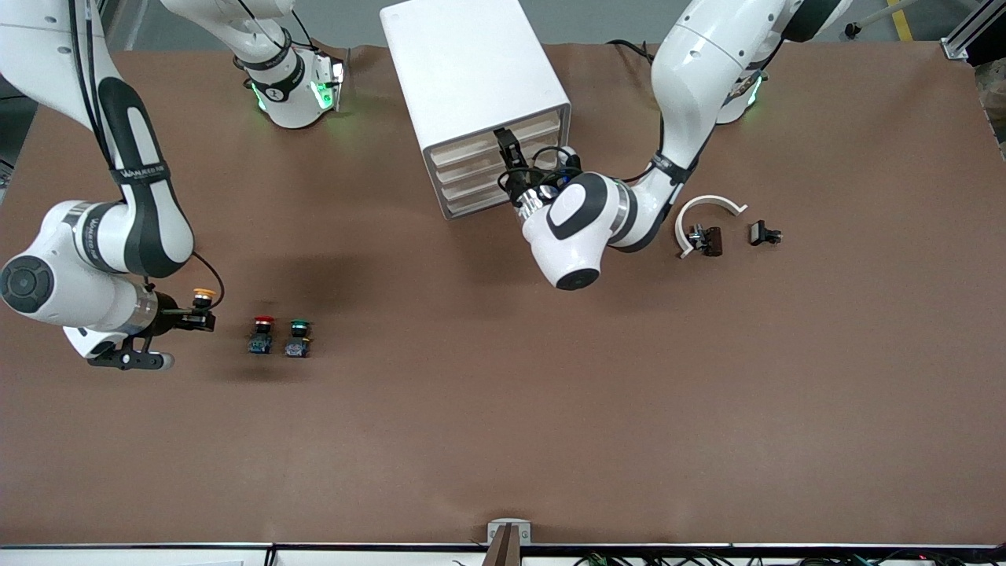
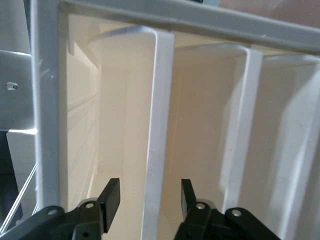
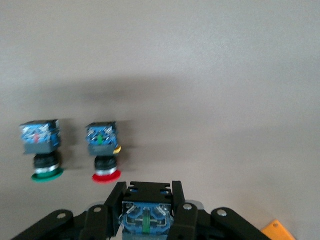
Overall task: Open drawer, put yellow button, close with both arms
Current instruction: 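Carry the yellow button toward the open drawer with the right gripper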
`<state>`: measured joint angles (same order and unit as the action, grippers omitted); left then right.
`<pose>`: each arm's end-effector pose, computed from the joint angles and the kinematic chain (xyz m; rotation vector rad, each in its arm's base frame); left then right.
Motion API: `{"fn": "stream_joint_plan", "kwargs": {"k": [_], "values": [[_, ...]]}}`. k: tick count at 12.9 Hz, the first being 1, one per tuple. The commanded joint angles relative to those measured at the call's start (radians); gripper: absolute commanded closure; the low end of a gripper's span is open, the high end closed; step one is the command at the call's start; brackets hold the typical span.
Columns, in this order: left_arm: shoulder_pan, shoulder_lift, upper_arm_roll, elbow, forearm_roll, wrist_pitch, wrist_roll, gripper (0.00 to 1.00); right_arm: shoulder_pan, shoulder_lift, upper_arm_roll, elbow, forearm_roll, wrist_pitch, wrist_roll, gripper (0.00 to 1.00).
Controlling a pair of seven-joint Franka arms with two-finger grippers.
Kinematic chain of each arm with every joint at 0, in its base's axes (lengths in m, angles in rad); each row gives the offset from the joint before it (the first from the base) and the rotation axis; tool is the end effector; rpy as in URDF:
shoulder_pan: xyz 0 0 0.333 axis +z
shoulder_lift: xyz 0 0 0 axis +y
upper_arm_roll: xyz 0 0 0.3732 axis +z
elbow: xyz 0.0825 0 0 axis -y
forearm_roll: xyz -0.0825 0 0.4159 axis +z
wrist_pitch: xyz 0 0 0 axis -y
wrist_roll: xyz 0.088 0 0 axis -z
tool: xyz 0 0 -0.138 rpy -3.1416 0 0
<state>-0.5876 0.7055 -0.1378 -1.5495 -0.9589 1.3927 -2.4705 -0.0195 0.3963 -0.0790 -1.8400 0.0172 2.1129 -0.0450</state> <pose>0.4348 -0.5296 0.2725 -1.0719 -1.7171 1.2221 0.6658 -0.0613 0.3065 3.1265 -0.0923 -0.1925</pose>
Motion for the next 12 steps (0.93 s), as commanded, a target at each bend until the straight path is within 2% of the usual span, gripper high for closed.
{"fn": "stream_joint_plan", "kwargs": {"k": [1,3,5,9,12], "values": [[-0.015,0.020,0.010,0.011,-0.017,-0.014,-0.011,0.68,0.016,-0.095,0.002,-0.016,0.000,-0.100,0.011,1.00],[-0.012,0.032,0.020,0.012,-0.012,-0.012,-0.008,0.88,0.029,-0.155,0.004,-0.015,0.000,-0.171,0.033,1.00],[0.011,0.034,0.027,0.032,-0.009,-0.011,-0.002,0.97,0.062,-0.189,0.002,0.014,-0.002,-0.250,0.086,1.00],[0.099,0.068,0.044,0.112,-0.014,-0.006,-0.002,0.97,0.142,-0.209,0.004,0.136,-0.002,-0.480,0.264,1.00],[0.161,0.101,0.044,0.169,-0.015,0.029,0.004,0.96,0.231,-0.252,0.005,0.191,0.000,-0.586,0.422,1.00]]}}
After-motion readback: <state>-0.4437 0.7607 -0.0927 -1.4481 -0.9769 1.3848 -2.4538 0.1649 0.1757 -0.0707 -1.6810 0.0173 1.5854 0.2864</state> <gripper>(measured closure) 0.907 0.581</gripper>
